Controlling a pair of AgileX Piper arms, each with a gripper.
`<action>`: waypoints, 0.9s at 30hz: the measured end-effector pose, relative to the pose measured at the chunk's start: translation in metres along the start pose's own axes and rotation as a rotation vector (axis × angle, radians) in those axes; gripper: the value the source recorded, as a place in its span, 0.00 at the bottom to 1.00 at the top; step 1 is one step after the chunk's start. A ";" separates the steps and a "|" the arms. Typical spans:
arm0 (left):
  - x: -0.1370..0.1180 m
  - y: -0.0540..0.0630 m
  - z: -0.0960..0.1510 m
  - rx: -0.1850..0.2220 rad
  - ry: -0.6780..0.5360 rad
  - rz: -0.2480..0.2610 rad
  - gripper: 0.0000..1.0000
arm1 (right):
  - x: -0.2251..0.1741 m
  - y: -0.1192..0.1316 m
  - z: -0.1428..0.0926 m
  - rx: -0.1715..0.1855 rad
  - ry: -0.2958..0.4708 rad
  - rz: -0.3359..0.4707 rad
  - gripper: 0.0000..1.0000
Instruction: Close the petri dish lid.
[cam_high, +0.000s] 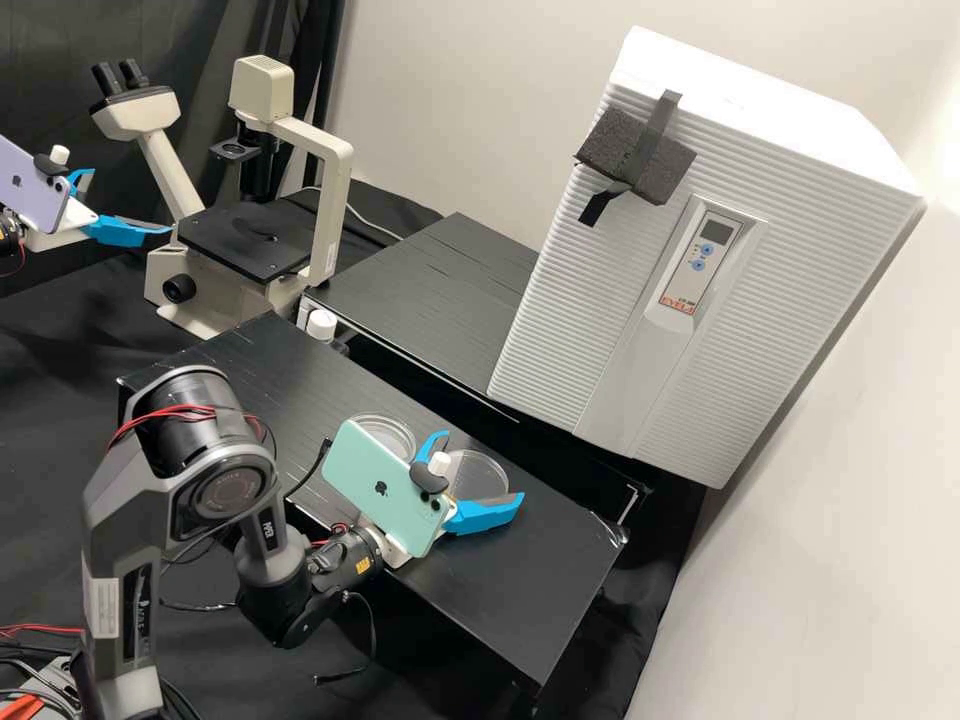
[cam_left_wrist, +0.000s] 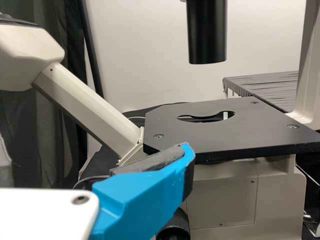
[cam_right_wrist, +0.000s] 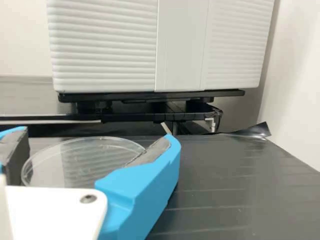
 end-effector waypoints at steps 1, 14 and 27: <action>0.000 0.000 0.000 0.000 0.000 0.000 1.00 | 0.000 0.000 0.000 0.000 0.000 0.000 0.00; 0.000 0.000 0.000 0.000 0.000 0.000 1.00 | 0.000 0.001 -0.002 0.010 -0.001 0.010 0.00; 0.000 0.000 0.000 0.000 0.000 0.000 1.00 | -0.022 0.018 -0.031 0.089 0.096 0.038 0.00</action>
